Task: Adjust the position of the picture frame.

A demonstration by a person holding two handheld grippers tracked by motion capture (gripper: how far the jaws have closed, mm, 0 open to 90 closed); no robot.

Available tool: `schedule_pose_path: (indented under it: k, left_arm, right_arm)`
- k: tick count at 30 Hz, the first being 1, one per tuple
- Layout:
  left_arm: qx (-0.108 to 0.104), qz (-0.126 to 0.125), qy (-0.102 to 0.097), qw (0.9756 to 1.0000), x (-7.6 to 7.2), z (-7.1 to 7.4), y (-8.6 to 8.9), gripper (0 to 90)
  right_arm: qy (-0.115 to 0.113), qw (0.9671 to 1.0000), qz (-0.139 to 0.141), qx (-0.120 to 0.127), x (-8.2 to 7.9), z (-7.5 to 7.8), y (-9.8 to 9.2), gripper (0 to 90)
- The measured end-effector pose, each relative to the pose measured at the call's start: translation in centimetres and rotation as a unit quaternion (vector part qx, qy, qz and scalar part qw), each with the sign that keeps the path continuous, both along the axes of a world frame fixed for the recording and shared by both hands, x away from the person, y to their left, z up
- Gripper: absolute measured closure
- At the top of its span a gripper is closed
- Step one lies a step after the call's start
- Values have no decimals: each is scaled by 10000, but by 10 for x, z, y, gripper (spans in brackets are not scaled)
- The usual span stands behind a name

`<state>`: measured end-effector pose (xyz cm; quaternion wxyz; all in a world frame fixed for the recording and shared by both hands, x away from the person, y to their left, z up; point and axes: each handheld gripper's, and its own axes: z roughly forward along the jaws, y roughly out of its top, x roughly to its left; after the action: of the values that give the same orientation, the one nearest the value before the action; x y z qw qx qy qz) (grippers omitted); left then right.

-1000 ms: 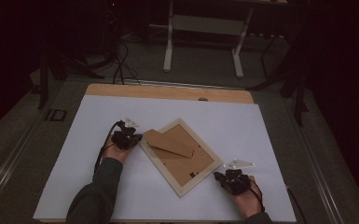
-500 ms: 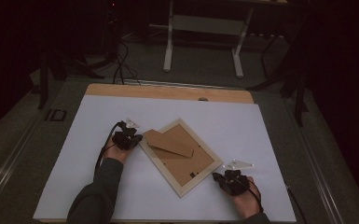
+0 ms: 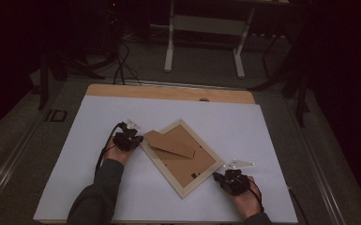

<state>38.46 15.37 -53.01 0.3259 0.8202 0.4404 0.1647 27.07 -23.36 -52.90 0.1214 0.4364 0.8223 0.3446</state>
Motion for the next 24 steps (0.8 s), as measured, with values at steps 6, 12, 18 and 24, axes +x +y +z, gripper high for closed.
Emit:
schedule_pose_path:
  k: [6, 12, 18, 24]
  left_arm:
    - [-82, -2, -10, 10000, -3, -1, 1, 900]
    - [-100, -5, -7, 9999, -5, -1, 1, 900]
    - [-119, 8, -10, 9999, -9, -2, 2, 900]
    - [-65, 27, -17, 10000, -15, -1, 3, 900]
  right_arm:
    - [35, 10000, 13, -27, 2, 1, 3, 900]
    - [38, 10000, 37, -7, 5, 1, 8, 900]
    - [53, 10000, 45, -7, 9, 1, 12, 900]
    - [79, 10000, 40, 12, 13, 1, 14, 900]
